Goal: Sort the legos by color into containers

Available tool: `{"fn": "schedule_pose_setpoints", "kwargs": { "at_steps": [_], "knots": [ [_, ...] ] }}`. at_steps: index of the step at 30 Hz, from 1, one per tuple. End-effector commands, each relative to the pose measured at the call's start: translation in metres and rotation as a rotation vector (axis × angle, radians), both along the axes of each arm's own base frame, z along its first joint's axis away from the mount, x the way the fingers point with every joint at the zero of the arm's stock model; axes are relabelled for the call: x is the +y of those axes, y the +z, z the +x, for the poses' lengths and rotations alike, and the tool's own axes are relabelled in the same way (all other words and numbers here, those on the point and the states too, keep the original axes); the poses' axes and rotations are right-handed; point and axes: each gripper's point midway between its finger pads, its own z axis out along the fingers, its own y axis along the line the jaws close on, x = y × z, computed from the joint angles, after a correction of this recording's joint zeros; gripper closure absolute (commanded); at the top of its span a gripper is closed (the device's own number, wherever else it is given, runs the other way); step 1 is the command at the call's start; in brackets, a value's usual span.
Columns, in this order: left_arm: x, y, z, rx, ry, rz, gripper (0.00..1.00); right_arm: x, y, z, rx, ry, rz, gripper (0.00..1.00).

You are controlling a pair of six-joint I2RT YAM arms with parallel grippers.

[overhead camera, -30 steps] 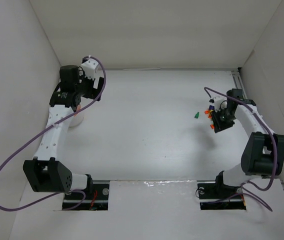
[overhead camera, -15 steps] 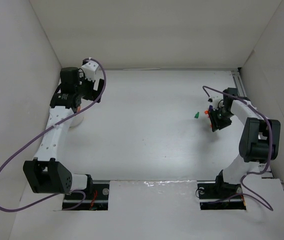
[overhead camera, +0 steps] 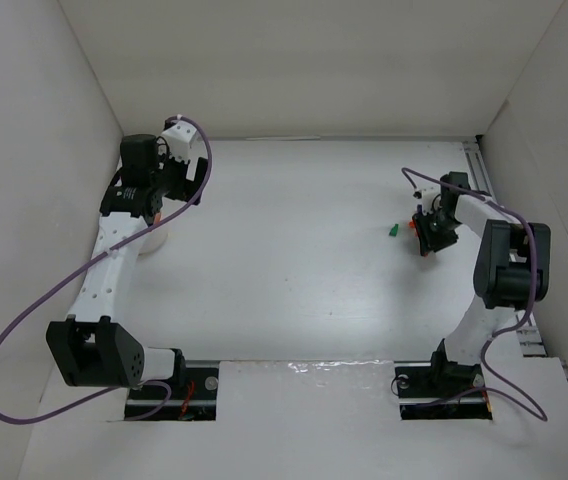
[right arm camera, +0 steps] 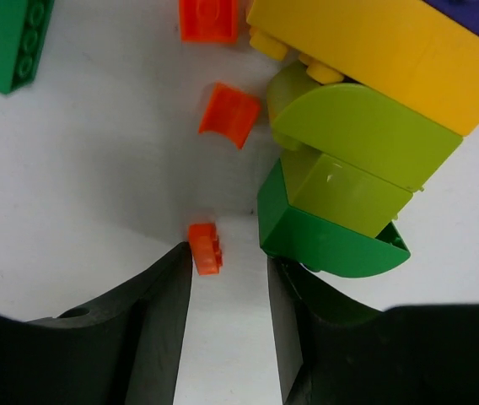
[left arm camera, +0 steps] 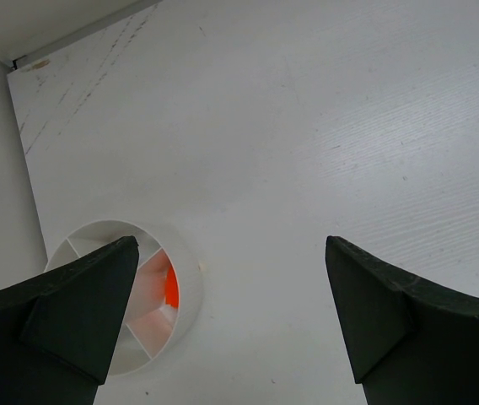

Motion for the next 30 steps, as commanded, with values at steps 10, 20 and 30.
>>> {"fn": "schedule_pose_setpoints", "kwargs": {
  "at_steps": [10,20,30],
  "knots": [
    [0.002,0.003,0.000,-0.028,0.010,0.007,0.09,0.005,0.003,0.017,-0.041,0.033,0.015,0.59],
    [0.002,0.003,0.000,-0.028,0.010,0.007,0.09,0.010,0.003,0.018,-0.032,0.043,0.025,0.65],
    [0.002,0.003,0.000,-0.028,0.010,0.007,0.09,0.017,-0.003,0.023,-0.013,0.054,0.030,0.66]
  ]
}}
